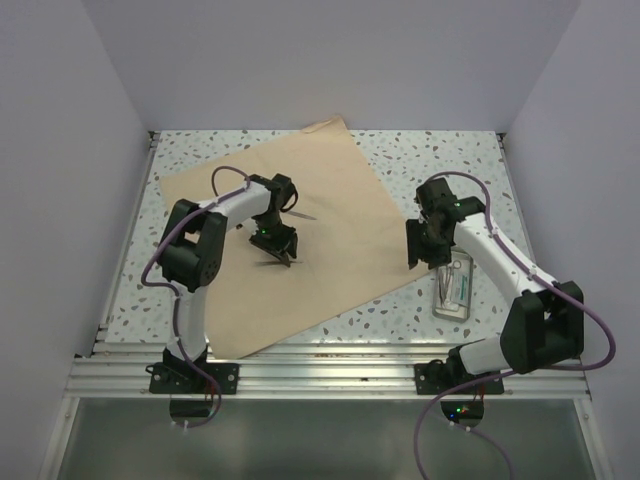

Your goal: Prepare the surgical pack

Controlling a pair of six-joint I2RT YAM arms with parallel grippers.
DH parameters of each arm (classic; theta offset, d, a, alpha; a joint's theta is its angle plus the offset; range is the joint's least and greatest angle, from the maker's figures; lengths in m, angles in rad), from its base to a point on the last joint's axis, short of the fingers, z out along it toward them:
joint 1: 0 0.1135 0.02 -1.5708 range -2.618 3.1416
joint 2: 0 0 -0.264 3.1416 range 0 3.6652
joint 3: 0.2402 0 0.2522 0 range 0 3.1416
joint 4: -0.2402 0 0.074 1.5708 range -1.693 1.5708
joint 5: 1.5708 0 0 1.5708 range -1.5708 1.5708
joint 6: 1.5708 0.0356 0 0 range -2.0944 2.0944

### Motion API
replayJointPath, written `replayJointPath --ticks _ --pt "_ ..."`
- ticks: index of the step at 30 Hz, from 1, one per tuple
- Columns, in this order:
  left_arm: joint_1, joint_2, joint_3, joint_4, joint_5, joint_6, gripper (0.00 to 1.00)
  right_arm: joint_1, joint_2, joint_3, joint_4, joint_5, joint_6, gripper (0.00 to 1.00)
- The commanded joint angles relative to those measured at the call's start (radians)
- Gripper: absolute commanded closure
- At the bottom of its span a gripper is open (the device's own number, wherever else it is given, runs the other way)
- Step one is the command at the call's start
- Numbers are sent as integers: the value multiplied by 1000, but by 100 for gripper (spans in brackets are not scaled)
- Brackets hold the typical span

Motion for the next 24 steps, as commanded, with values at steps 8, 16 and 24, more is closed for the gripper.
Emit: replayJointPath --ticks 8,16,24 --pt "1 30 -37 27 -22 -32 82 12 -35 1 23 -17 -14 49" --pt "-1 -2 -41 32 -19 -3 100 20 -3 41 16 -20 -14 49" --pt "-33 -120 -64 50 -22 106 100 30 40 113 2 -37 -9 49"
